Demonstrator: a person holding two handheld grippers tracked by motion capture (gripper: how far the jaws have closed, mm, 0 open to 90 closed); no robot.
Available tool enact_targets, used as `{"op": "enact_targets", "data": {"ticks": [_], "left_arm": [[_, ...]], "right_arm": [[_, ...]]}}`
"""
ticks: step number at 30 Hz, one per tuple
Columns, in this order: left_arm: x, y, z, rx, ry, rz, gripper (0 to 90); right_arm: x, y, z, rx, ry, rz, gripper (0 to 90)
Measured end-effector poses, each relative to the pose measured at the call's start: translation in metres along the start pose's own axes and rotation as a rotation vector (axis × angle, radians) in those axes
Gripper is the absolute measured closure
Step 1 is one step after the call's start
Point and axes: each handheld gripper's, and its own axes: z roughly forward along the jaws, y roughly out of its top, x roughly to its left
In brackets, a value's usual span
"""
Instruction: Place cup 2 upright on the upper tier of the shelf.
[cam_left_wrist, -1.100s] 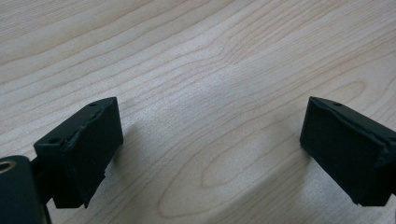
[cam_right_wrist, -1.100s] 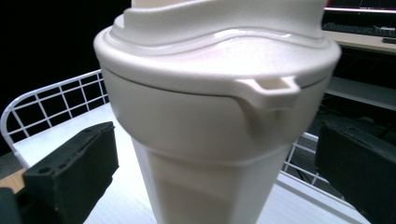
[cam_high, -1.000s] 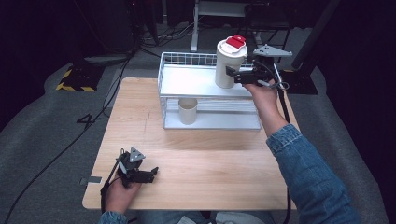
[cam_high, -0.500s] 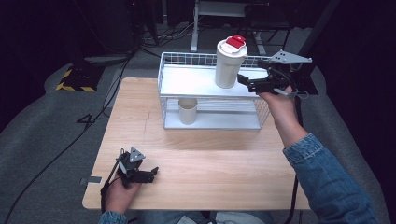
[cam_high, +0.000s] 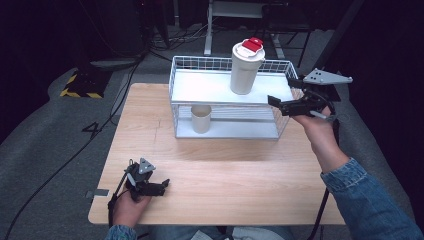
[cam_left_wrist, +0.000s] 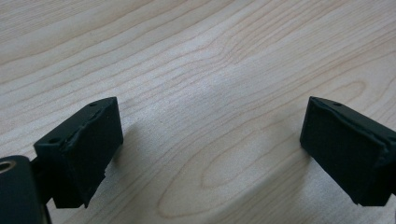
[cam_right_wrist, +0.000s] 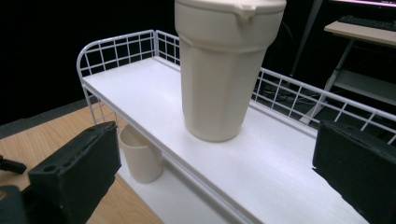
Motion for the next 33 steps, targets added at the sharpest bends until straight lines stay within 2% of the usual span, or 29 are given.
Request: {"op": "enact_targets", "data": {"ticks": [8, 10, 18, 25, 29, 33], "left_arm": [[0.000, 0.000, 0.000, 0.001, -0.002, -0.001, 6.4], [0.000, 0.000, 0.000, 0.001, -0.002, 0.001, 6.3], [0.001, 0.002, 0.002, 0.001, -0.006, 0.008, 5.7], [0.001, 0.002, 0.001, 0.004, -0.008, 0.009, 5.7], [0.001, 0.002, 0.001, 0.004, -0.008, 0.008, 5.7], [0.001, 0.002, 0.002, 0.001, -0.005, 0.008, 5.7]], "right_arm": [[0.002, -0.018, -0.016, 0.019, 0.010, 0.002, 1.2], [0.002, -0.029, -0.024, 0.036, 0.022, 0.008, 1.2], [0.000, -0.057, -0.042, 0.068, 0.016, 0.033, 1.2], [-0.004, -0.083, -0.049, 0.107, 0.010, 0.056, 1.2], [-0.004, -0.099, -0.050, 0.145, 0.008, 0.054, 1.2], [-0.004, -0.116, -0.051, 0.178, 0.005, 0.070, 1.2]]}}
